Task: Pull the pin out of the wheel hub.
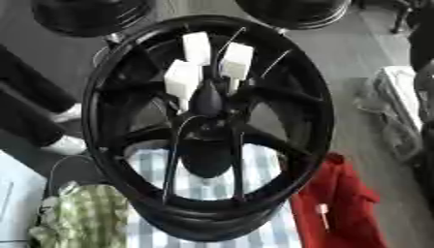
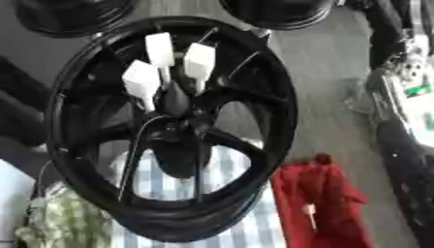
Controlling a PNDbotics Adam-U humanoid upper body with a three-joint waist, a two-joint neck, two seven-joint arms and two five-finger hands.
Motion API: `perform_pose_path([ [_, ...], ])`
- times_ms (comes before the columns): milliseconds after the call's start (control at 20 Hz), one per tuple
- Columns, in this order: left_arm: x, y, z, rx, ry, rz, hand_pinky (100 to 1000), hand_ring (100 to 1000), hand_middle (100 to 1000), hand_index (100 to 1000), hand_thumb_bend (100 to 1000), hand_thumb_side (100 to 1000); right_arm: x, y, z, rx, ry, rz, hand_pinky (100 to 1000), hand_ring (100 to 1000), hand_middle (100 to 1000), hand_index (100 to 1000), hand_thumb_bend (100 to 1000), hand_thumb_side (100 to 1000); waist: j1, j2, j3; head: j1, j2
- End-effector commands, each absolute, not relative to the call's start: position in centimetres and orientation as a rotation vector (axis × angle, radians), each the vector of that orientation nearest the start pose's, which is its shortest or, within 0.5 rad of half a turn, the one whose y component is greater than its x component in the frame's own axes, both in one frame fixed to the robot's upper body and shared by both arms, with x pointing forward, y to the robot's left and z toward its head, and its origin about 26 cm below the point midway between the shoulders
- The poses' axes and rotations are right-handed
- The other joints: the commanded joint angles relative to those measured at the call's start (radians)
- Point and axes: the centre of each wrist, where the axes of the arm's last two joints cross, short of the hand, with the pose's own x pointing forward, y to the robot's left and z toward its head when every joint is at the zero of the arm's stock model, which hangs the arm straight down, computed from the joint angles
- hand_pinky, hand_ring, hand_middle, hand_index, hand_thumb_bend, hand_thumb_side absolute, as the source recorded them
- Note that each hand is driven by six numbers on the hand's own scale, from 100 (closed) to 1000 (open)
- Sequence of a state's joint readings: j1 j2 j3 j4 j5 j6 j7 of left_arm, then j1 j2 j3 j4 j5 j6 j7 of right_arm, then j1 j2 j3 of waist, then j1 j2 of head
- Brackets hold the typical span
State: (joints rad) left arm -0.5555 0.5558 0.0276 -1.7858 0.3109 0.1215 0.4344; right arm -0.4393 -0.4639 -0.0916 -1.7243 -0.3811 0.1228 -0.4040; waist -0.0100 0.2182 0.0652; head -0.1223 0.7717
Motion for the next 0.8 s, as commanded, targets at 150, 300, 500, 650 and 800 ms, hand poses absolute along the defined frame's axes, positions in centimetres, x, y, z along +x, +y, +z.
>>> perform_pose_path([
  [150, 34.3, 30.4, 27.8, 0.358, -2.258, 0.073, 734, 785, 753, 827, 431, 618, 34.5, -32.1, 22.2, -0.261, -2.074, -0.233, 870, 725, 773, 791, 442, 414, 0.0, -0.027, 0.003, -0.007, -0.002],
  [300, 34.2, 30.5, 28.1, 0.37, -2.264, 0.048, 733, 785, 753, 827, 432, 612, 34.5, -32.1, 22.2, -0.262, -2.071, -0.231, 869, 724, 772, 791, 443, 414, 0.002, -0.031, 0.004, -0.014, -0.002],
  [500, 34.1, 30.7, 29.1, 0.411, -2.267, -0.042, 734, 785, 754, 828, 431, 606, 34.5, -32.2, 22.1, -0.265, -2.066, -0.221, 869, 724, 772, 790, 448, 411, 0.003, -0.033, 0.004, -0.021, -0.002],
  [650, 33.9, 31.0, 30.5, 0.47, -2.252, -0.198, 736, 784, 753, 828, 420, 606, 34.5, -32.3, 22.1, -0.272, -2.061, -0.216, 869, 724, 772, 790, 450, 411, 0.004, -0.035, 0.004, -0.026, -0.002],
  [800, 33.4, 31.2, 32.4, 0.542, -2.197, -0.409, 739, 783, 753, 828, 417, 619, 34.5, -32.3, 22.0, -0.277, -2.057, -0.21, 869, 724, 772, 790, 450, 410, 0.007, -0.038, 0.004, -0.029, -0.002],
])
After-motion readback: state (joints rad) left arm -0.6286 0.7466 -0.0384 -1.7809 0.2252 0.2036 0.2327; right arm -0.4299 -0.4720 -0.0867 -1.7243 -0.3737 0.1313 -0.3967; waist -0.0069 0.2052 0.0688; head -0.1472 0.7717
